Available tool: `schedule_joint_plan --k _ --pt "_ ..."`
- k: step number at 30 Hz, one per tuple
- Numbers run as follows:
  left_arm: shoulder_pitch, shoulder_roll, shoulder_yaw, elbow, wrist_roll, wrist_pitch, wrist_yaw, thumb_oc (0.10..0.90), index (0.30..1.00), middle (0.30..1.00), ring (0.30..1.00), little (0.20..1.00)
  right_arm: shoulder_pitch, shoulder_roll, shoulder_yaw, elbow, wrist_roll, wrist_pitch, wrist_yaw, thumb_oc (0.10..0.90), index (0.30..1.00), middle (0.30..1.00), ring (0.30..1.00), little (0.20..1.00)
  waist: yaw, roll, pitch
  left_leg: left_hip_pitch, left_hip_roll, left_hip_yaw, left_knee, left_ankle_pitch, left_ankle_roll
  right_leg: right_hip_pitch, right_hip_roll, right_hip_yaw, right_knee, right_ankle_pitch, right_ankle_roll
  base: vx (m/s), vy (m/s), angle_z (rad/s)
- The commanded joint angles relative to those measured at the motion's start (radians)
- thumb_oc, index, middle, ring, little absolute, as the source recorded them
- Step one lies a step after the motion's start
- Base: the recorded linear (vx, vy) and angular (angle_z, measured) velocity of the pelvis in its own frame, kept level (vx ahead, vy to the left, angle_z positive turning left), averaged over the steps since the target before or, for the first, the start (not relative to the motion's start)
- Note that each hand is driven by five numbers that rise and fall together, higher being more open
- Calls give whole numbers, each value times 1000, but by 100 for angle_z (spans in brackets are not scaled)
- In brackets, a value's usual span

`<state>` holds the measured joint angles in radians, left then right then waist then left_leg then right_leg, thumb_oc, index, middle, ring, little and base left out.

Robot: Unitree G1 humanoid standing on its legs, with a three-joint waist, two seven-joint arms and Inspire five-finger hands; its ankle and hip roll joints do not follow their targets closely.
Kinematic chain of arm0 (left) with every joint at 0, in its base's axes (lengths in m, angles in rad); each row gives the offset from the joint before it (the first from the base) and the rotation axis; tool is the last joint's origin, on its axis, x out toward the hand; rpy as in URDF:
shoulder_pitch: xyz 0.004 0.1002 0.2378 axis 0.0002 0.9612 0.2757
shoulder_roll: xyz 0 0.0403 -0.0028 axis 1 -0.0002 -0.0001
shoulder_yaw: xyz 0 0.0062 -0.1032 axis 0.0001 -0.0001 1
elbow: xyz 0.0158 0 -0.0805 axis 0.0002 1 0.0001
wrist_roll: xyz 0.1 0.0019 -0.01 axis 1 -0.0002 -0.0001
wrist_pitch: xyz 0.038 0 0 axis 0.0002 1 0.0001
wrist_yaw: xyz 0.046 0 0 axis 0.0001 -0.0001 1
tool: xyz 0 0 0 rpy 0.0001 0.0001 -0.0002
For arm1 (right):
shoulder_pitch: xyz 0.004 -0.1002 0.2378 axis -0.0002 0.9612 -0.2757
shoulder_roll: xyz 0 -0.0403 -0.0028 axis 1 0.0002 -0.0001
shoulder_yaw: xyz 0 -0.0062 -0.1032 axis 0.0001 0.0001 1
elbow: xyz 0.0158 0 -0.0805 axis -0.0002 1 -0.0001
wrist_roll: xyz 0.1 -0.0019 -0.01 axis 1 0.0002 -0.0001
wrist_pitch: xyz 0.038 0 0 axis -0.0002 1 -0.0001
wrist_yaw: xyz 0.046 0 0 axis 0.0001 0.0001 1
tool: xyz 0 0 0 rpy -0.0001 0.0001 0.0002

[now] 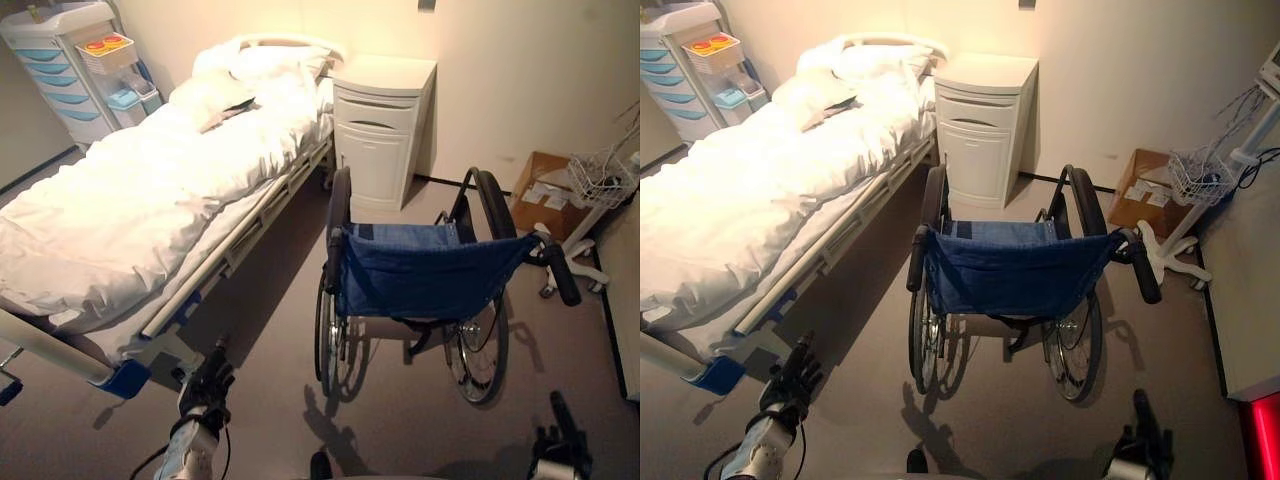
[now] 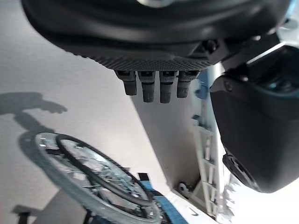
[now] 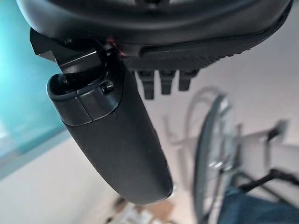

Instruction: Push the wheelchair next to the bed

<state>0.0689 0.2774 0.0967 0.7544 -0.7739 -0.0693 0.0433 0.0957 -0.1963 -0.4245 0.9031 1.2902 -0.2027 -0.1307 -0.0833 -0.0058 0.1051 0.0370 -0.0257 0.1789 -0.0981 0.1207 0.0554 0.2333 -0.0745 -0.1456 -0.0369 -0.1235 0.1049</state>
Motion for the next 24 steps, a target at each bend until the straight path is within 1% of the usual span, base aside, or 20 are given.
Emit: schedule_joint_plan --k 1,2,3,4,5,6,7,9,11,12,13,14,15,16,17,18,20,24 --pt "-72 22 31 25 40 -118 -63 800 900 900 900 900 -54 -54 13 61 -246 54 90 800 900 900 900 900 35 6 -9 129 -19 49 11 -186 -22 -151 15 21 -37 187 15 -17 -41 2" --pt "-71 20 22 55 56 -112 -72 800 900 900 900 900 -51 -63 33 110 -309 79 100 800 900 900 900 900 37 6 -9 128 -19 46 11 -185 -23 -150 15 19 -37 186 13 -16 -41 3" --pt "-72 19 20 62 63 -107 -75 800 900 900 900 900 -51 -66 38 123 -331 88 102 800 900 900 900 900 37 6 -8 127 -19 45 11 -185 -23 -150 16 18 -37 185 13 -8 -43 3" --pt "-69 13 6 114 98 -99 -98 800 900 900 900 900 -45 -74 87 173 -422 133 171 800 900 900 900 900 42 5 -6 126 -19 40 11 -184 -24 -148 17 16 -37 185 10 -7 -40 2" --pt "-66 10 -3 148 125 -95 -111 800 900 900 900 900 -43 -75 127 194 -485 141 192 800 900 900 900 900 41 5 -3 128 -20 35 11 -183 -24 -145 18 15 -37 182 9 -20 -54 3" --pt "-58 7 -17 210 168 -91 -136 800 900 900 900 900 -34 -74 210 212 -621 164 259 800 900 900 900 900 43 3 -1 125 -19 34 11 -180 -23 -146 18 11 -36 181 5 -17 -34 5" --pt "-56 8 -18 218 177 -84 -139 800 900 900 900 900 -32 -72 223 213 -643 167 266 800 900 900 900 900 42 2 -1 124 -19 33 11 -179 -23 -146 18 10 -36 181 5 -24 -32 5" --pt "-51 6 -42 265 255 -78 -144 800 900 900 900 900 -19 -68 323 212 -779 140 287 800 900 900 900 900 42 -1 2 120 -18 29 11 -175 -25 -145 18 7 -34 177 4 -18 -26 4" --pt "-49 5 -63 288 312 -62 -133 800 900 900 900 900 -11 -63 385 196 -880 126 307 800 900 900 900 900 42 -3 5 118 -17 28 11 -172 -26 -144 18 2 -31 174 3 -13 -27 9" --pt "-44 0 -96 313 374 -61 -148 800 900 900 900 900 -6 -60 460 172 -964 107 310 800 900 900 900 900 42 -5 7 117 -16 23 11 -169 -26 -143 18 -1 -28 169 1 -11 -25 19" --pt "-42 -2 -105 317 383 -58 -150 800 900 900 900 900 -5 -59 476 165 -977 103 310 800 900 900 900 900 42 -5 8 116 -16 22 11 -169 -26 -142 18 -2 -28 168 0 -15 -29 19" --pt "-34 -10 -134 325 418 -66 -150 800 900 900 900 900 -2 -54 520 145 -1025 78 291 800 900 900 900 900 44 -6 11 115 -16 19 11 -167 -27 -141 18 -7 -25 165 0 -13 -20 10" --pt "-30 -17 -153 323 416 -63 -159 800 900 900 900 900 -1 -50 544 131 -1038 74 278 800 900 900 900 900 45 -5 13 115 -15 18 11 -166 -27 -140 17 -11 -24 163 -2 -20 -21 8" --pt "-22 -26 -169 326 401 -59 -158 800 900 900 900 900 0 -46 554 128 -1044 87 273 800 900 900 900 900 47 -3 16 114 -15 15 11 -166 -27 -139 18 -14 -22 161 -3 -18 -12 6" --pt "-18 -35 -176 328 401 -67 -158 800 900 900 900 900 -1 -42 559 133 -1052 85 272 800 900 900 900 900 48 -2 18 114 -15 13 11 -166 -27 -138 18 -17 -22 159 -3 -26 -19 7" --pt "-10 -53 -189 336 366 -68 -169 800 900 900 900 900 -2 -35 569 156 -1073 83 280 800 900 900 900 900 54 -1 22 114 -15 8 11 -165 -28 -134 18 -27 -24 157 -5 -19 -18 3" --pt "-5 -64 -196 343 343 -62 -172 800 900 900 900 900 -6 -30 573 172 -1078 83 277 800 900 900 900 900 60 -2 24 113 -17 1 11 -165 -28 -131 19 -32 -25 155 -6 -15 -26 10" --pt "1 -94 -226 379 354 -51 -212 800 900 900 900 900 -32 -15 589 230 -1091 96 268 800 900 900 900 900 82 -6 28 110 -19 -18 14 -162 -31 -123 19 -55 -23 149 -12 -14 -47 25"
